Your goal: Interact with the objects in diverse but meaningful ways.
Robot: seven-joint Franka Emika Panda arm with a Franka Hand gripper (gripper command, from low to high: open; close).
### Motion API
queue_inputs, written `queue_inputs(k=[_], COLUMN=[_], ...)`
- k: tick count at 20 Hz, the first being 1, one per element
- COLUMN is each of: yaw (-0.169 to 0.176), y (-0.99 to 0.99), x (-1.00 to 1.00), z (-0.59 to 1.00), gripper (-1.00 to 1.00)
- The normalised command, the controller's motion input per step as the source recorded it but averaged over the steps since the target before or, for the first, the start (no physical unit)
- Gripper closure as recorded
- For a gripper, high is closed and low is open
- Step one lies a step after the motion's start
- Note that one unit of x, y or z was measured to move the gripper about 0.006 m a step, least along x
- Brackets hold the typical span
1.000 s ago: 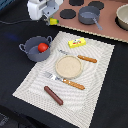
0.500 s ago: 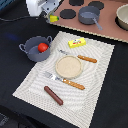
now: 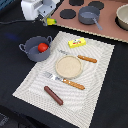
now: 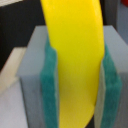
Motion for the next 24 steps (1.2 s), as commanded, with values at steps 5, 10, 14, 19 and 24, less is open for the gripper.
queue_inputs(k=[5,10,14,19,24], yaw=[0.009,0.001,0.000,0.005,0.013], y=[-0.63,-0.58,-0.73,-0.84,-0.87], x=[0.17,0.24,0.23,0.30,0.36], z=[0.20,0.37,0.33,0.37,0.32], gripper=[1.00,1.00,1.00,1.00,1.00])
